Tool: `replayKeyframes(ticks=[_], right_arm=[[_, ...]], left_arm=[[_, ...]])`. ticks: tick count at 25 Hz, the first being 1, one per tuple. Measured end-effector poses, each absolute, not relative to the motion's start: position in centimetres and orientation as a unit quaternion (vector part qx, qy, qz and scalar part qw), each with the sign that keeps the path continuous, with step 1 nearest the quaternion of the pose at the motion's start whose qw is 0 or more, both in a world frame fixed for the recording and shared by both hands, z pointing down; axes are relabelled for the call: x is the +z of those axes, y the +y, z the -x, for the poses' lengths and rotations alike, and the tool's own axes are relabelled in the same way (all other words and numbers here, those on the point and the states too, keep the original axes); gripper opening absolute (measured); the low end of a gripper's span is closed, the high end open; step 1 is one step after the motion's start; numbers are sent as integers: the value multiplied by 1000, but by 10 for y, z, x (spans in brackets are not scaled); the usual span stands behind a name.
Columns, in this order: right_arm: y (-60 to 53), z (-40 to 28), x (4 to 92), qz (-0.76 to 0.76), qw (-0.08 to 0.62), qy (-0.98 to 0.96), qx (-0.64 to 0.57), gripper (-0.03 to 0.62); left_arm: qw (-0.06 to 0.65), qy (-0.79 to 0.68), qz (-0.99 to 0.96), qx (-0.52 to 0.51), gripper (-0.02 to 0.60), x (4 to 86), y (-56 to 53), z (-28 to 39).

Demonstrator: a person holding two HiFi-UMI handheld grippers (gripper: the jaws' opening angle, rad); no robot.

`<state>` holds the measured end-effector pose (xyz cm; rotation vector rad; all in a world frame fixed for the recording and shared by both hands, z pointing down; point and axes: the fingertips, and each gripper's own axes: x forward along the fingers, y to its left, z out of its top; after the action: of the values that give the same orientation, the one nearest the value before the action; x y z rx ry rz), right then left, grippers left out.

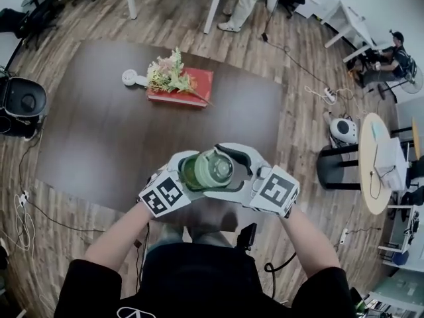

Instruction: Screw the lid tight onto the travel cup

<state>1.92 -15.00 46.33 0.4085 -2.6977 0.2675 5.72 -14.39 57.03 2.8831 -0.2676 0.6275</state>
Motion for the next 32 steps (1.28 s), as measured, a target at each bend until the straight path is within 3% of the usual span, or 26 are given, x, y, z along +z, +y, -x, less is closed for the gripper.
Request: replayKeyframes(ticks=[10, 21, 26, 32], right_arm=[[-123, -6, 422, -58, 244, -967, 39, 453], [-139, -10, 398, -384, 113, -911, 101, 454], [-117, -20, 375, -267, 77, -958, 74, 462], [-91, -20, 360, -50, 159, -985, 46, 460]], left_arm=[[35, -27, -975, 217, 428, 503, -119, -74], [32, -68, -977, 199, 422, 478, -126, -68], [43, -36, -982, 181, 422, 463, -115, -65], [46, 77, -984, 152, 422, 437, -75, -68]])
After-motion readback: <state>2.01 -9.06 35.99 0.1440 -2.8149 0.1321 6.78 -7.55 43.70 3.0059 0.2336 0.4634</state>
